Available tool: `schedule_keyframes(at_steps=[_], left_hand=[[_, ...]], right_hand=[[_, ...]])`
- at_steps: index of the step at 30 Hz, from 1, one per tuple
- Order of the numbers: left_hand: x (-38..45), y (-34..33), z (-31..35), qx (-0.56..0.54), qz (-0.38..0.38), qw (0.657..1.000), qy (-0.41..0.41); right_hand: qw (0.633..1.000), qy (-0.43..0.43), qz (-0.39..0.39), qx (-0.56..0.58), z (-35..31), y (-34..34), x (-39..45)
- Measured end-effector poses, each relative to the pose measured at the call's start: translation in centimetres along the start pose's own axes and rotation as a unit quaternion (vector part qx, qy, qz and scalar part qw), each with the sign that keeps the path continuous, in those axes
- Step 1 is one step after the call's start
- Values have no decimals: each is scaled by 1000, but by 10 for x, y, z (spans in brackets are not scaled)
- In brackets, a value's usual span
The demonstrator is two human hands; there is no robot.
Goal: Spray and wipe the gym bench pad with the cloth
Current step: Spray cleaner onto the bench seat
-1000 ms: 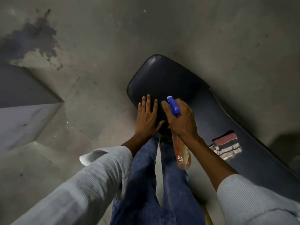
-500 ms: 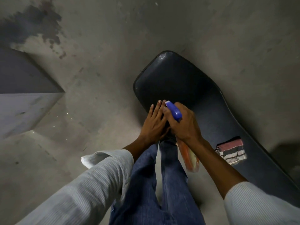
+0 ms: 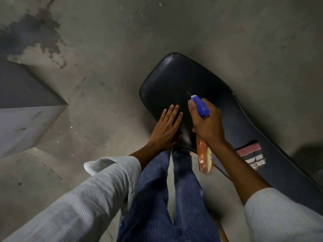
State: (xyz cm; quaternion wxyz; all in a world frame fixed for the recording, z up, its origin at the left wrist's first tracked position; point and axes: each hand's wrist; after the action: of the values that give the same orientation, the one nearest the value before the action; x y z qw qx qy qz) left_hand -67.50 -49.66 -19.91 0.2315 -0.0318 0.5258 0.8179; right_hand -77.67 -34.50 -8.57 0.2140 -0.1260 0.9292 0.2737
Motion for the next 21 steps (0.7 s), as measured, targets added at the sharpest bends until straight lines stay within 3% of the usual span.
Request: schedule_keyframes(at_steps=[6, 14, 21], left_hand=[[2, 4, 1, 20, 3, 1000, -16], [7, 3, 2, 33, -12, 999, -17], [9, 8, 8, 27, -24, 999, -17]], right_hand=[[997, -22, 74, 13, 7, 21, -10], [997, -78, 13, 11, 41, 18, -57], [991, -93, 94, 14, 61, 32, -71]])
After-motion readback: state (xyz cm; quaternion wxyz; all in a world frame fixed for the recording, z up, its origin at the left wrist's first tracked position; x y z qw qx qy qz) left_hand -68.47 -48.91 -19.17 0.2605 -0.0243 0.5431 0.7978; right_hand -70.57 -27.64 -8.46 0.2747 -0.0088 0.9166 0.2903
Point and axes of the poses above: each hand's wrist, its own x-axis towards the middle knuckle, its own y-axis out of the back of the hand, z = x × y, and after that the axes turned 5 degrees about -y, right-handed
